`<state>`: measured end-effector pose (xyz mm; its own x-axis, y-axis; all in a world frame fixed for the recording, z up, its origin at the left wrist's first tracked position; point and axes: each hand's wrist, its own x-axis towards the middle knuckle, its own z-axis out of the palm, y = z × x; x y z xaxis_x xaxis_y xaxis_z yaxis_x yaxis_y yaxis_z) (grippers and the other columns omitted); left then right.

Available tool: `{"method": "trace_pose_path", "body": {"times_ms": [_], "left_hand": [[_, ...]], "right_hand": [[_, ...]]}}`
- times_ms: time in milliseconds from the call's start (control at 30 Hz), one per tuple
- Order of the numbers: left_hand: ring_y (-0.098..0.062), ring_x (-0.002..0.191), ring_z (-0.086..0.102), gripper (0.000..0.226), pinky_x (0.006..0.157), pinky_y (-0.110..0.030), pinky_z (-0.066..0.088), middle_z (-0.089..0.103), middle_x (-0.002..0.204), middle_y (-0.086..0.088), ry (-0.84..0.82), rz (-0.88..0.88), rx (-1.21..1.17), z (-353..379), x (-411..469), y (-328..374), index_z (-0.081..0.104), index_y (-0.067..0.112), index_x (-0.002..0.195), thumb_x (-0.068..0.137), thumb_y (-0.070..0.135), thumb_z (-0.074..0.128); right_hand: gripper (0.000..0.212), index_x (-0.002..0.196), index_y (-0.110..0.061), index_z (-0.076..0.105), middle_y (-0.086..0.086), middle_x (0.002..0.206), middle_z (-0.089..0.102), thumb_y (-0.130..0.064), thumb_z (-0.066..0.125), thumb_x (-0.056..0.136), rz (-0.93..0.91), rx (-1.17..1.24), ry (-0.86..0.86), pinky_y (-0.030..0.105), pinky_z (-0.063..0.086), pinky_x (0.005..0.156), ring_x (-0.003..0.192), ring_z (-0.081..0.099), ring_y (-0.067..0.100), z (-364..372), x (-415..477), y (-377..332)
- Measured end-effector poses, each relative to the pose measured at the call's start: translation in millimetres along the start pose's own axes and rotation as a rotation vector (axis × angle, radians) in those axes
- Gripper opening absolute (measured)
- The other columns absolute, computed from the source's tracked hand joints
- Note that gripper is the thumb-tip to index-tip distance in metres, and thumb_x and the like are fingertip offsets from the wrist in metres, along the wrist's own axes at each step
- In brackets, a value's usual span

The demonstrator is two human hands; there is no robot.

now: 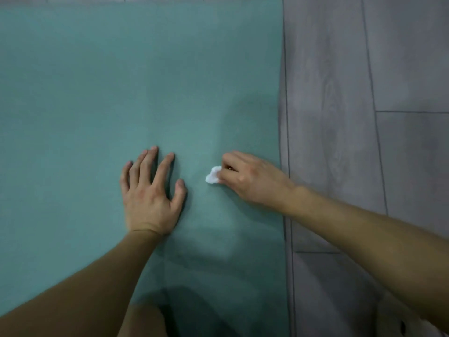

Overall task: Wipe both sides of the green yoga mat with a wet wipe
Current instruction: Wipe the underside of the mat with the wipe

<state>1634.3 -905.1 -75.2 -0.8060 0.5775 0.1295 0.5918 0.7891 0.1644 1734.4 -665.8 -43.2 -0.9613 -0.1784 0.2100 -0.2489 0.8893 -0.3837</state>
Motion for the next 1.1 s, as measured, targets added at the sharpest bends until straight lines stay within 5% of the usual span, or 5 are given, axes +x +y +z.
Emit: {"method": "trace_pose_path", "body": {"times_ms": [400,600,833,967,1100], "left_hand": [[-0.034,0.15,0.039,0.058,0.125,-0.057,0.023,0.043,0.162,-0.011,0.019,-0.016,-0.004,-6,1,5,0.057,0.022,0.149,0.098,0.048,0.052],[-0.033,0.15,0.039,0.058,0.125,-0.056,0.023,0.044,0.162,-0.011,0.038,-0.013,-0.002,-6,1,5,0.058,0.022,0.149,0.097,0.048,0.054],[-0.033,0.151,0.039,0.059,0.126,-0.055,0.022,0.043,0.162,-0.011,0.035,-0.014,-0.008,-6,1,4,0.059,0.022,0.149,0.097,0.048,0.054],[-0.033,0.151,0.039,0.059,0.126,-0.056,0.022,0.043,0.162,-0.011,0.026,-0.014,0.0,-5,2,4,0.059,0.022,0.149,0.097,0.05,0.053],[-0.033,0.151,0.039,0.059,0.125,-0.056,0.023,0.044,0.161,-0.011,0.04,-0.009,-0.008,-3,1,2,0.059,0.022,0.149,0.097,0.049,0.053]], "right_hand": [[0.017,0.103,-0.013,0.079,0.011,0.097,0.066,-0.013,0.062,0.099,0.551,-0.128,0.277,0.038,0.05,0.072,0.085,0.065,0.035,-17,49,82],[0.028,0.106,-0.015,0.075,0.005,0.101,0.063,0.005,0.064,0.09,0.374,-0.023,0.137,0.039,0.051,0.072,0.094,0.059,0.029,4,-13,-14],[0.009,0.096,-0.007,0.076,0.01,0.093,0.06,-0.008,0.067,0.096,0.578,-0.238,0.288,0.044,0.051,0.067,0.095,0.057,0.029,-16,54,95],[0.032,0.121,-0.009,0.072,0.011,0.125,0.064,0.001,0.057,0.095,0.637,-0.167,0.319,0.042,0.053,0.095,0.122,0.055,0.03,9,40,64],[0.053,0.156,-0.009,0.045,0.012,0.17,0.03,-0.03,0.052,0.107,0.664,-0.061,0.176,0.039,0.017,0.131,0.16,0.02,0.031,22,31,60]]}}
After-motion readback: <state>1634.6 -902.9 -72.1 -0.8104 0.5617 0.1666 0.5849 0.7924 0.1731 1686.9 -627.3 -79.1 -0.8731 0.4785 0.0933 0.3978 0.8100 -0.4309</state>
